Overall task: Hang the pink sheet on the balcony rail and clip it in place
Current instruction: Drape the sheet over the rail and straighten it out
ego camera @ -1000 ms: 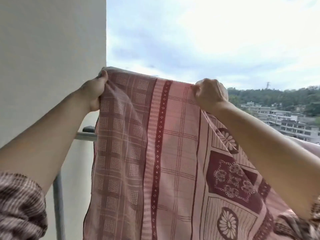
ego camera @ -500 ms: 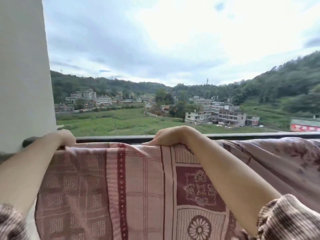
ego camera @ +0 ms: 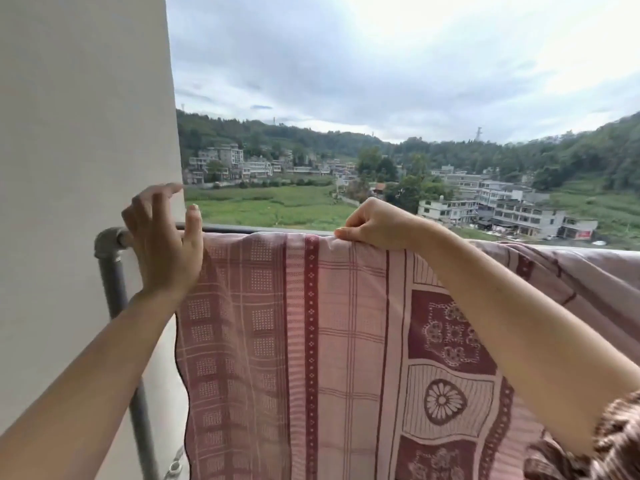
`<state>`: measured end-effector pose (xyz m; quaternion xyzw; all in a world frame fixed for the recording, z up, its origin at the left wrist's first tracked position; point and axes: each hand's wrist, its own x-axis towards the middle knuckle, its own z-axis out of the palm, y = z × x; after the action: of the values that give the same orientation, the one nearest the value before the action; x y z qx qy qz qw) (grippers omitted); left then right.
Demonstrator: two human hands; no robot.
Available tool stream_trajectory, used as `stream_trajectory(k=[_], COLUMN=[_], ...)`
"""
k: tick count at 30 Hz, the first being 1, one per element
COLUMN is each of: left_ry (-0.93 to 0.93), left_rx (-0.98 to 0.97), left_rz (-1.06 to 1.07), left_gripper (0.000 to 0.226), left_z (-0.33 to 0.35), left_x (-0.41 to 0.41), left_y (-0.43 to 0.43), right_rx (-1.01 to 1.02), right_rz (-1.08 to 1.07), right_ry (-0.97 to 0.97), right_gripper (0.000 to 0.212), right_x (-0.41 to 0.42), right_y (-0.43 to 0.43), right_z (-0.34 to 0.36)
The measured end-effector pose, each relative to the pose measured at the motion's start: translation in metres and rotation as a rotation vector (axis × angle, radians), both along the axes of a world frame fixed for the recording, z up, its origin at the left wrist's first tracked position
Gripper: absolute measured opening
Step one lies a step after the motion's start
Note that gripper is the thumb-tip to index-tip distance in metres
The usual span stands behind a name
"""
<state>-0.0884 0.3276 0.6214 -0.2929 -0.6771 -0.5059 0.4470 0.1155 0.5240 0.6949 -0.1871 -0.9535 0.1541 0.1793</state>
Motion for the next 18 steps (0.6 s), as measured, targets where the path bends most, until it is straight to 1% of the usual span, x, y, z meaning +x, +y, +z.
stream_trajectory(k=[1, 2, 4, 5, 6, 8, 10, 11, 13, 14, 16, 18], left_ry=[-0.024, -0.122, -0.484, -0.635, -0.712, -0.791, -0.871, -0.883, -0.846, -0.808, -0.713, -0.593], left_rx=[0.057, 0.077, 0.079, 0.064, 0.050, 0.078, 0.121, 0.123, 0.059, -0.006, -0.134, -0.273], left_rz=[-0.014, -0.088, -0.318, -0.424, -0.494, -0.670, -0.976, -1.112, -1.265, -1.266, -1.188, -1.090], left_gripper=[0.040, 0.048, 0.060, 0.057, 0.049, 0.035, 0.031, 0.030, 0.027, 0.025, 0.024, 0.026], left_z=[-0.022, -0.044, -0.072, -0.078, -0.080, -0.075, -0.062, -0.053, -0.029, -0.013, 0.019, 0.046], left_x=[0.005, 0.009, 0.019, 0.025, 0.028, 0.029, 0.037, 0.043, 0.058, 0.066, 0.078, 0.089], left_y=[-0.009, -0.016, -0.025, -0.030, -0.034, -0.042, -0.047, -0.047, -0.042, -0.037, -0.024, -0.009], right_rx=[0.026, 0.042, 0.083, 0.114, 0.154, 0.228, 0.246, 0.253, 0.277, 0.303, 0.337, 0.263], right_rz=[-0.005, -0.005, -0.008, -0.022, -0.039, -0.073, -0.076, -0.066, -0.018, 0.021, 0.127, 0.185], right_ry=[0.004, 0.010, 0.040, 0.077, 0.129, 0.249, 0.340, 0.364, 0.424, 0.477, 0.553, 0.446], right_gripper=[0.030, 0.028, 0.027, 0.029, 0.031, 0.033, 0.033, 0.032, 0.029, 0.030, 0.045, 0.053], right_x=[0.000, 0.000, 0.000, -0.002, -0.004, -0.006, -0.006, -0.006, -0.006, -0.004, 0.001, 0.004], right_y=[0.000, -0.001, -0.002, -0.003, -0.003, -0.007, -0.008, -0.010, -0.015, -0.020, -0.032, -0.046], right_z=[0.000, -0.001, -0.004, -0.007, -0.011, -0.019, -0.023, -0.025, -0.029, -0.031, -0.034, -0.036])
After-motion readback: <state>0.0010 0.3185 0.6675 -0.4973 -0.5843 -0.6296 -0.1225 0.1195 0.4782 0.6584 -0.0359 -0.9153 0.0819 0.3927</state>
